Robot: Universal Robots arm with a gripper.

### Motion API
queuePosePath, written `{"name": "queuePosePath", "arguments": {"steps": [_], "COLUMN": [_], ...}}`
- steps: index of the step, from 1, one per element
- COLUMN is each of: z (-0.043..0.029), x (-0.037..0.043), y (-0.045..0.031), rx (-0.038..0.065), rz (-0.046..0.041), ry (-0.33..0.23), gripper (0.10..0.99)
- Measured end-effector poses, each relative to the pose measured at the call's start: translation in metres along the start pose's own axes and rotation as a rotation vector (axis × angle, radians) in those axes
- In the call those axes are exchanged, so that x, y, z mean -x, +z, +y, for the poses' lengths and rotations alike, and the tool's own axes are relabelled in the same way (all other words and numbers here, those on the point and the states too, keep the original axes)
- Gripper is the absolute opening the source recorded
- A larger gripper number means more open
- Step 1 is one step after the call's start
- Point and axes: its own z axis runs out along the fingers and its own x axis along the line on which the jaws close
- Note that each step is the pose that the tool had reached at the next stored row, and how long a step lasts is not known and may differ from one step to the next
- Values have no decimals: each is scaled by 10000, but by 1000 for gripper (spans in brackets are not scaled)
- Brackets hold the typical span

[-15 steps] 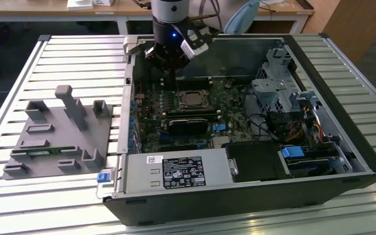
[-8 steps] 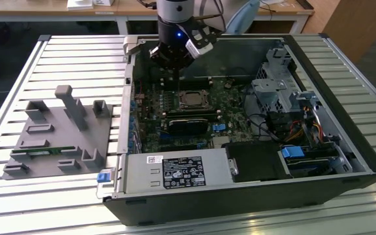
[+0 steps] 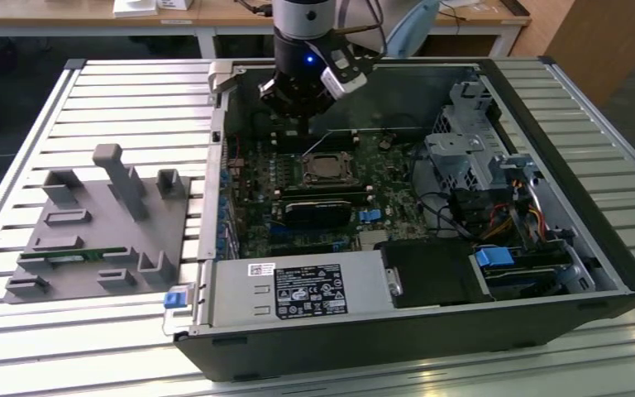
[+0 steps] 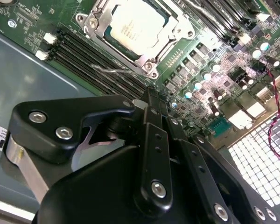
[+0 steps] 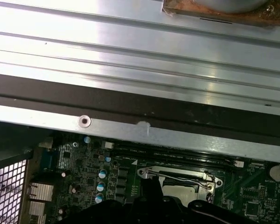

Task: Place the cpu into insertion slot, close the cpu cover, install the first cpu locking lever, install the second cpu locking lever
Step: 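Install the first cpu locking lever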

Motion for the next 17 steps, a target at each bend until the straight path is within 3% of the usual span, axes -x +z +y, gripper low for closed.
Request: {"name": "queuePosePath", "arguments": {"steps": [9,13,17], "z": [-2,-3,-6], "x": [16,21,27], "y": [7,26,46], "rx": [-1,5,282], "rz": [-2,-13,-41], "ry": [25,316,350], "gripper": [106,106,106]}}
